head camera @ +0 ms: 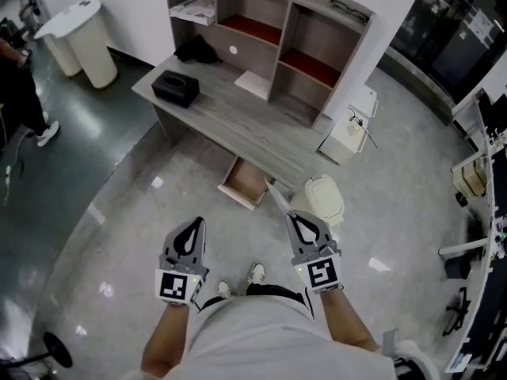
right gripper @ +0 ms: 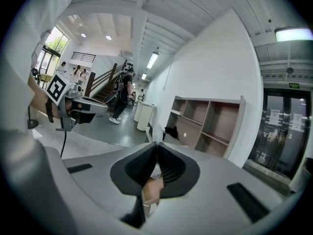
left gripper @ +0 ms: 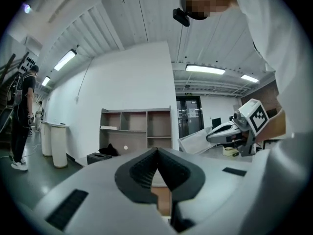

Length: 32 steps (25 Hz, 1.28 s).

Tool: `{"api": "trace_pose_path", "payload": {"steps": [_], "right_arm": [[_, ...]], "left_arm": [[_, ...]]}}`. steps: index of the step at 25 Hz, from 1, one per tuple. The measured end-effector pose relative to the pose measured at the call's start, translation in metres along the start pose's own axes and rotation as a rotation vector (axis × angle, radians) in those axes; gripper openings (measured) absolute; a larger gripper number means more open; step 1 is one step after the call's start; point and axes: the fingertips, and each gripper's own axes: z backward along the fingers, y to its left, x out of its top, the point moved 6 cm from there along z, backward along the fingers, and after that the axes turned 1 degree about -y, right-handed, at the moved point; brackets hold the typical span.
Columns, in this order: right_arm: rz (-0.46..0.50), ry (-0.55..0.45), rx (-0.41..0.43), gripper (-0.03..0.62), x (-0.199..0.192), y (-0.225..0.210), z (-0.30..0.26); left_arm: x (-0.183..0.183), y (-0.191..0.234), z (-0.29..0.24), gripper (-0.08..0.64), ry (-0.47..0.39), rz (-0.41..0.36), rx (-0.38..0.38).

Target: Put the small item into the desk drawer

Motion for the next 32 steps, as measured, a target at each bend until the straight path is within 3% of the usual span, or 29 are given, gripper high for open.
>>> {"api": "trace_pose_path", "payload": {"steps": [9, 22, 32], "right_arm": [[-0.016, 0.055, 0.063, 0.025, -0.025, -0.025, -0.040], [0.008, 0.159, 0.137, 0.025, -0.061, -0.014, -0.079], [0.064, 0.262, 0.206, 0.025, -0.113, 0.008, -0.137]], "left_arm": [[-0.009, -0.006, -0.030, 0.018, 0.029, 0.020, 0.022], [-0.008, 0.001, -0.027, 0.018, 0.036, 0.013, 0.052], [-0.047, 0.007, -0.025, 0.018, 0.111, 0.070, 0.066]]}}
